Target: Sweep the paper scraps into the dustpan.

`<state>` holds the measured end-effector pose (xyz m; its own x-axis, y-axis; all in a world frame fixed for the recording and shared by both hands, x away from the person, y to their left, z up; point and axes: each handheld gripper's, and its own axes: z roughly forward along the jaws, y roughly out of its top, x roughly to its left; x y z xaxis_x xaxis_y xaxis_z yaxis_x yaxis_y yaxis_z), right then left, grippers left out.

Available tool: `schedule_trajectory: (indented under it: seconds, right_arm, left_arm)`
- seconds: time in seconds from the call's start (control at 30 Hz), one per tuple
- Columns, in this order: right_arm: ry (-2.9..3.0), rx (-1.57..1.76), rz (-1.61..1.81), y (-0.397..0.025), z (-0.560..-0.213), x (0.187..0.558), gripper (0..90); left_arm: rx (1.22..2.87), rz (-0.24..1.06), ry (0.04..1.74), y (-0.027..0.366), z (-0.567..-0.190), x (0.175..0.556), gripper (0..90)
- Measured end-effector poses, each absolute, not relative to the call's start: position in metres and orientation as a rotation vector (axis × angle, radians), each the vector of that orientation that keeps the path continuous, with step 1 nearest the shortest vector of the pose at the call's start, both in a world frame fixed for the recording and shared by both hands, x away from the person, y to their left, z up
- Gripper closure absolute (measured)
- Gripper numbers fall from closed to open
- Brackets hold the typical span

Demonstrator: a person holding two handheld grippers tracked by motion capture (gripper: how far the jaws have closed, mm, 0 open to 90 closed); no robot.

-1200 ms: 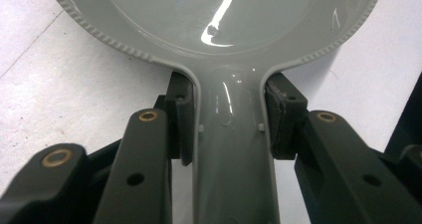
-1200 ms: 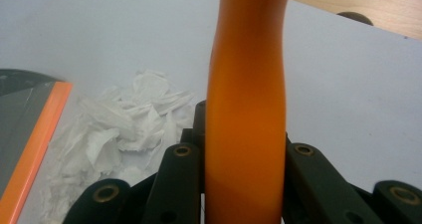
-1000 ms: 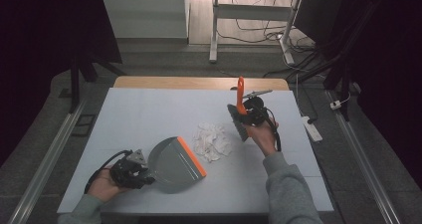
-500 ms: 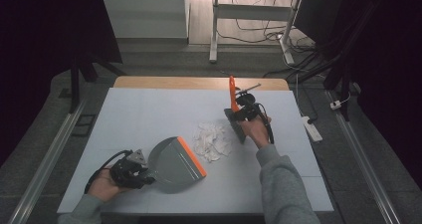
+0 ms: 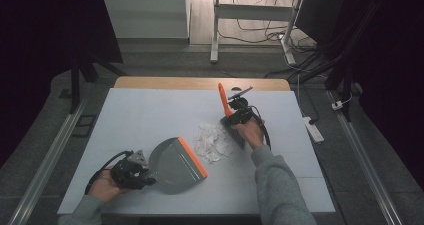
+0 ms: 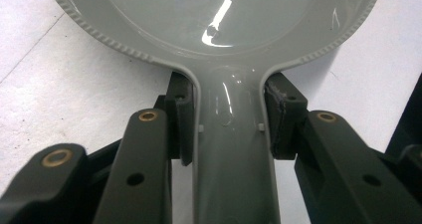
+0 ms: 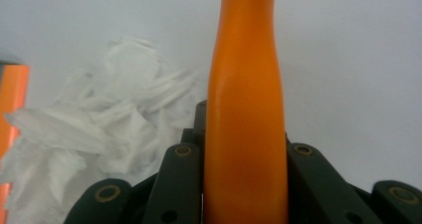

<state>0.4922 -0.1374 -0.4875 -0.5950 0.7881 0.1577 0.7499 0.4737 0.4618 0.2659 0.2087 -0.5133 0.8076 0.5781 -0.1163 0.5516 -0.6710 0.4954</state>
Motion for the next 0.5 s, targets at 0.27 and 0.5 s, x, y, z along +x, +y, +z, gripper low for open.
schedule_trajectory:
  seconds: [0.27, 0.5]
  right_arm:
    - [2.696, 1.307, 0.789, -0.115, -0.490, 0.482, 76.9]
    - [2.791, 1.218, 0.825, -0.094, -0.490, 0.462, 76.9]
  left_arm:
    - [2.473, 0.068, 0.836, 0.209, -0.514, 0.266, 62.3]
    - [2.475, 0.066, 0.839, 0.209, -0.514, 0.266, 62.3]
